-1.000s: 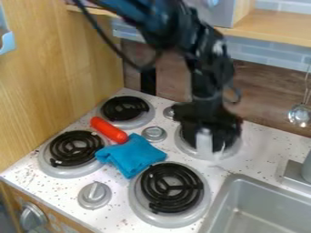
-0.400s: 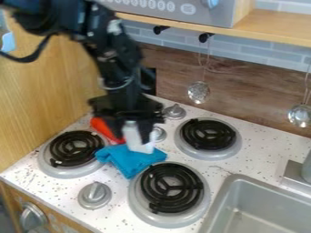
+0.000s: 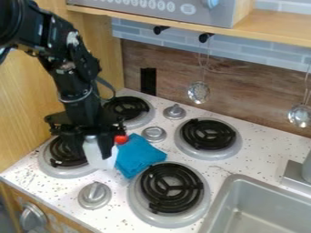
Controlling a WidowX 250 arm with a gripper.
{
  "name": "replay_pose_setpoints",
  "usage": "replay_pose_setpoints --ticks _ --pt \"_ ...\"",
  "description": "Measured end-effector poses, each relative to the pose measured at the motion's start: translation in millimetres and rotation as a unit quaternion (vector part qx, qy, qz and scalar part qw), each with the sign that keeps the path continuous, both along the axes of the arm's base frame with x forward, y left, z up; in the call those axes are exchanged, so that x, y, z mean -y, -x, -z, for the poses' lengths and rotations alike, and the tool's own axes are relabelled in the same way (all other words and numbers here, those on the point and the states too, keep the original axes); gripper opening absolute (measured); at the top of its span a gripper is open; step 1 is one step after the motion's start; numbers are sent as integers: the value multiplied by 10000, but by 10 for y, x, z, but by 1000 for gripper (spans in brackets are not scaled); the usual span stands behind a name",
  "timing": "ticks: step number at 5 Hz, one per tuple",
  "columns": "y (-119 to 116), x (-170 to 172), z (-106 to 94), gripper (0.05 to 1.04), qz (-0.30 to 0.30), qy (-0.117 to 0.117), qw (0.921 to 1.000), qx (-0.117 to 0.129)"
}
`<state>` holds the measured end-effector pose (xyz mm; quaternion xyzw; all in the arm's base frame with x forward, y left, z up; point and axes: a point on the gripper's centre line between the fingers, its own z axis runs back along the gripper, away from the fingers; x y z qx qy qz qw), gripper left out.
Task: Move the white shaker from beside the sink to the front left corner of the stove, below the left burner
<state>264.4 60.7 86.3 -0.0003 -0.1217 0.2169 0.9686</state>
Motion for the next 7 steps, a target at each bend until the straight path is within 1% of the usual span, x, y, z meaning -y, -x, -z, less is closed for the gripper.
replay_pose_setpoints --ticks 1,2,3,4,5,6,7 --pt "66 -171 210 644 -292 94 9988 -388" --pt "9 -298 328 644 -470 201 9968 -619" --pt "-7 -421 369 644 -649 247 9951 -709" --pt "22 -553 390 644 -799 226 9936 -772" --pt "109 -664 425 644 -962 246 9907 -929" --pt "135 -688 477 644 -876 244 9905 -1028" --pt "178 -761 580 644 -870 251 9893 -1143"
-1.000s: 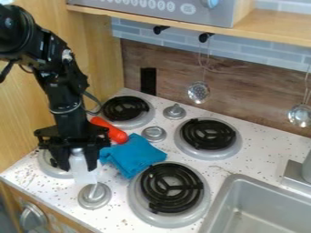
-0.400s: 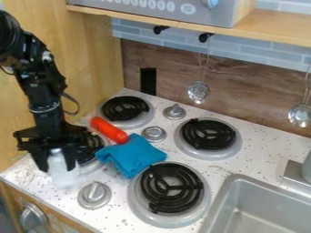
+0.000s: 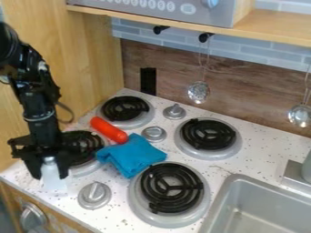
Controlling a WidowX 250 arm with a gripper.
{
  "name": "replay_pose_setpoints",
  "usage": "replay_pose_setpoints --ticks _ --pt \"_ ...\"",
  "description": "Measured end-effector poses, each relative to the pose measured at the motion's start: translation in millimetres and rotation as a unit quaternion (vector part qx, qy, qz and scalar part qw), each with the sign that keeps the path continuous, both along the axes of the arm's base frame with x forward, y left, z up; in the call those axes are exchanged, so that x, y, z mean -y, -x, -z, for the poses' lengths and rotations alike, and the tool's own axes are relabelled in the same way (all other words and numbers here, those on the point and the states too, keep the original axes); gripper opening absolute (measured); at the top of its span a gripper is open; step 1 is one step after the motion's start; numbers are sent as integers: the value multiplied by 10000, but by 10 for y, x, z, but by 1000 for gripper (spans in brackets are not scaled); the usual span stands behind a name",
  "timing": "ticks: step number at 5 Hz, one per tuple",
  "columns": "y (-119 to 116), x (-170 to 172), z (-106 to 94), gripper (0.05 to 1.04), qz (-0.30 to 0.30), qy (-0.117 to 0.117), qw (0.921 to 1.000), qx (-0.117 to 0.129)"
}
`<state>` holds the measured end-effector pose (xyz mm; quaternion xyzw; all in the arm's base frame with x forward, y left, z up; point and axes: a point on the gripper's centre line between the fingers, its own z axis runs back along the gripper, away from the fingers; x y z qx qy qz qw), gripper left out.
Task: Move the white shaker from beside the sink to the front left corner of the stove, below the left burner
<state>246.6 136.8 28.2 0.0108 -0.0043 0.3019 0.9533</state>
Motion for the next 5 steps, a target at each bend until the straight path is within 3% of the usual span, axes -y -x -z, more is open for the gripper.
replay_pose_setpoints --ticks 1,2,3,5 --pt "-4 -23 47 644 -29 -17 10000 0" --pt "-11 -38 51 707 -20 -65 10000 18" --pt "0 -32 47 987 17 -48 10000 -17" --pt "-227 116 -435 1005 308 -224 9970 676"
